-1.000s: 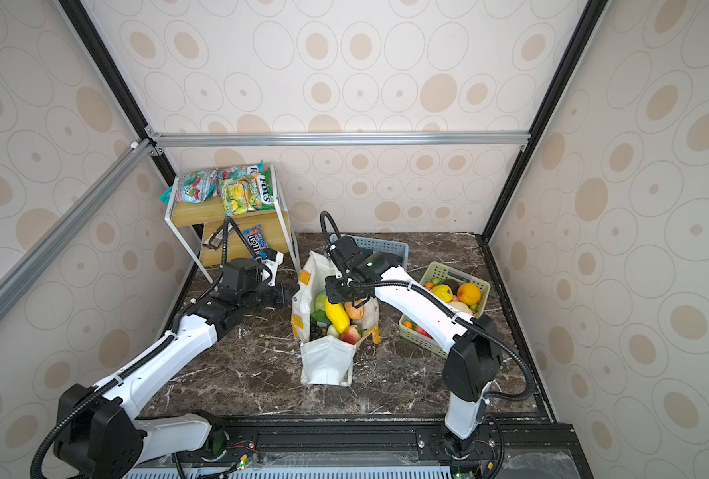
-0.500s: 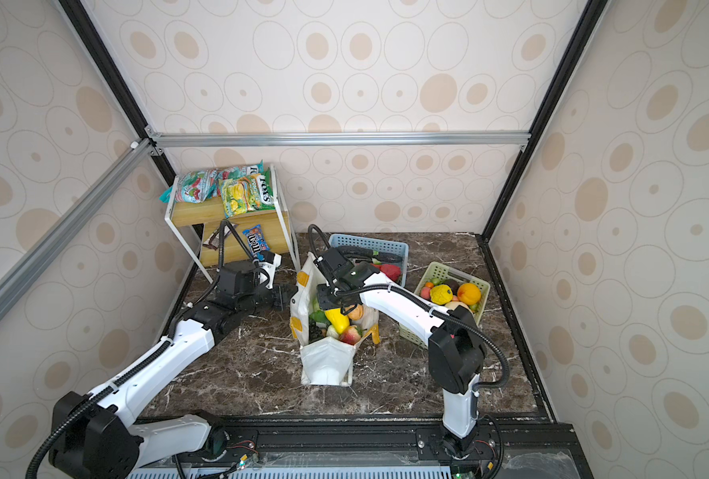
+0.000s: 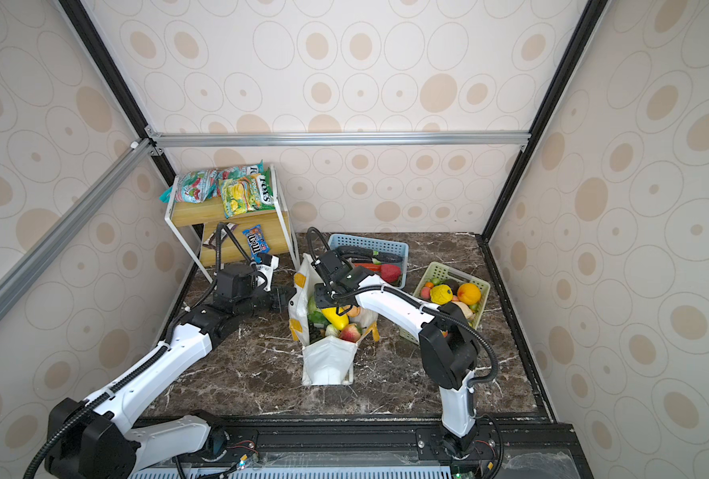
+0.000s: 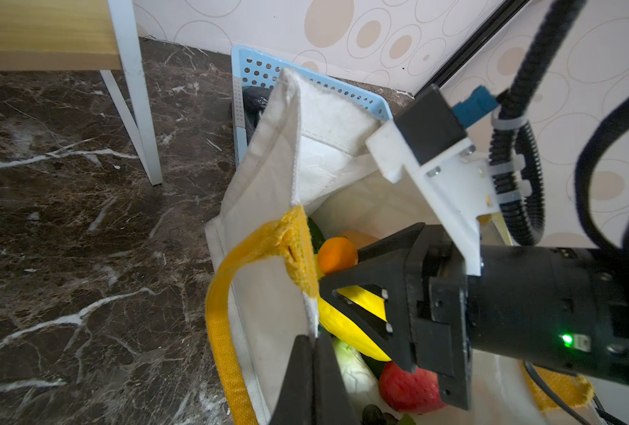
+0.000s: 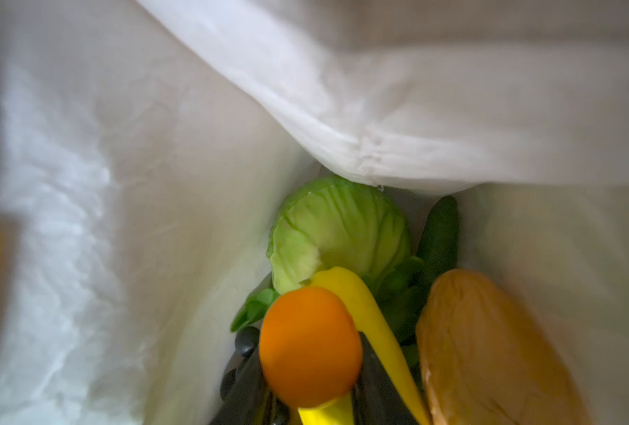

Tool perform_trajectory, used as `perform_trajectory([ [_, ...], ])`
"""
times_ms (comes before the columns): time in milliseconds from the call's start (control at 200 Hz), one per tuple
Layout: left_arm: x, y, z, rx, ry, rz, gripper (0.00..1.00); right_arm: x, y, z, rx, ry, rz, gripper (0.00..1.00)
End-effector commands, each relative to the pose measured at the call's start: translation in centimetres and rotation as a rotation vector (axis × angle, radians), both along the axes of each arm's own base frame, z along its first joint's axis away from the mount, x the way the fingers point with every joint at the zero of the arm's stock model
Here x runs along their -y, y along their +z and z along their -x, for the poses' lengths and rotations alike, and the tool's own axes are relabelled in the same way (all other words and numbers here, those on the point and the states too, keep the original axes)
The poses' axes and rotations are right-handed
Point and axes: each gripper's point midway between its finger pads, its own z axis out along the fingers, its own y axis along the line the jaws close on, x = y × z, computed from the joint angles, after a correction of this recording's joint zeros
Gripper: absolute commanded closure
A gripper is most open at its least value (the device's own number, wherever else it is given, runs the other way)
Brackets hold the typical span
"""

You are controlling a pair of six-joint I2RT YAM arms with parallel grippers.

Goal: Place the food into the grocery bag and tie it
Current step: 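Lower the orange into the bag beside the cabbage and open the right gripper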

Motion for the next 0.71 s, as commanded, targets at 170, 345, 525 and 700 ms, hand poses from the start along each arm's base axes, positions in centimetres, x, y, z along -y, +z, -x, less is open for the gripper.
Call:
perform_trajectory([
  [170,-0.4,1.3,0.1,0.03,0.017,0.024,1.0,-1.8,-3.5,1.3,-0.002,0.014,0.032,0.65],
  [345,-0.2,1.3,-0.1,0.031,0.015,0.028,1.0,-1.9,-3.7,2.1,0.027,0.031,0.045,0.65],
  [525,0.0,1.6,-0.5,0.035,0.012,0.032,1.0,-1.6,-3.6,2.9,0.063,0.059,0.056,0.65],
  [700,0.1,1.8,-0.8,0.038,0.012,0.034,1.0,-1.2,-2.9,3.5,0.096,0.076,0.038,0.65],
])
